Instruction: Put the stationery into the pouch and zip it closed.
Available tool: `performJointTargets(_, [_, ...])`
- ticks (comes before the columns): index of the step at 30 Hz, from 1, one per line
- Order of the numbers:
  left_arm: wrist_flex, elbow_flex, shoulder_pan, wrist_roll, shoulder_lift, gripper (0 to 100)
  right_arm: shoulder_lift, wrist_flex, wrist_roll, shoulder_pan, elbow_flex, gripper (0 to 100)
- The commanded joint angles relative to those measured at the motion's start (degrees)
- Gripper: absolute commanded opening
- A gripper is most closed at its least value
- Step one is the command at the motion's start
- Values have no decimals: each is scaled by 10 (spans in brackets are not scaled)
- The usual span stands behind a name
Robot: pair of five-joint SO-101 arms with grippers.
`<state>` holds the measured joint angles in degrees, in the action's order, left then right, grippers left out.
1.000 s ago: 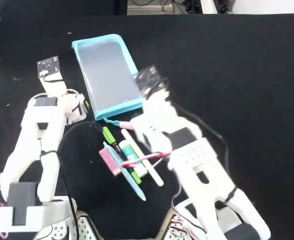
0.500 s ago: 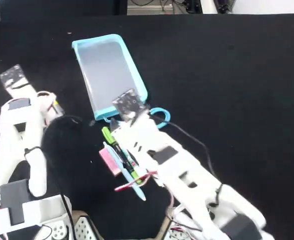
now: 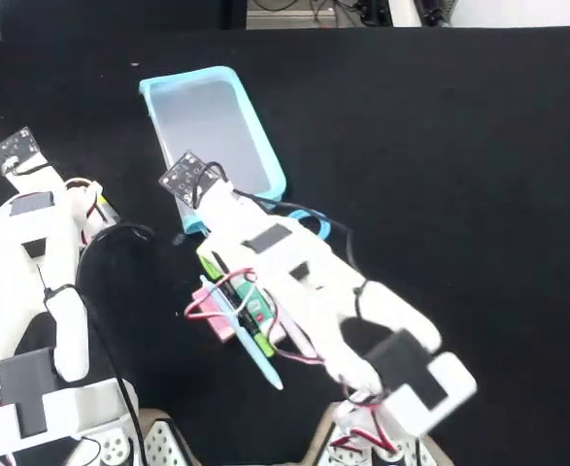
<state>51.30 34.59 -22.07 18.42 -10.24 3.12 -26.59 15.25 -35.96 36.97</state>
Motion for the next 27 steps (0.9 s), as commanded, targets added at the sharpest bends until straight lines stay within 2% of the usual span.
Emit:
performJointTargets(1, [2, -29, -4, 4, -3, 221, 36, -2, 10, 5, -54, 296])
performJointTargets(9, [2, -29, -4, 4, -3, 221, 87, -3, 11, 5, -81, 280])
performJointTargets(12, [2, -29, -6, 4, -3, 221, 94, 1, 21, 4, -81, 172])
performJointTargets(16, [2, -28, -7, 4, -3, 221, 93, -2, 83, 9, -82, 5])
performJointTargets(19, [2, -28, -7, 4, -3, 221, 71, -20, 79, 25, -81, 8])
performJointTargets(27, [3, -28, 1, 3, -3, 221, -116, -117, 52, 84, -73, 11])
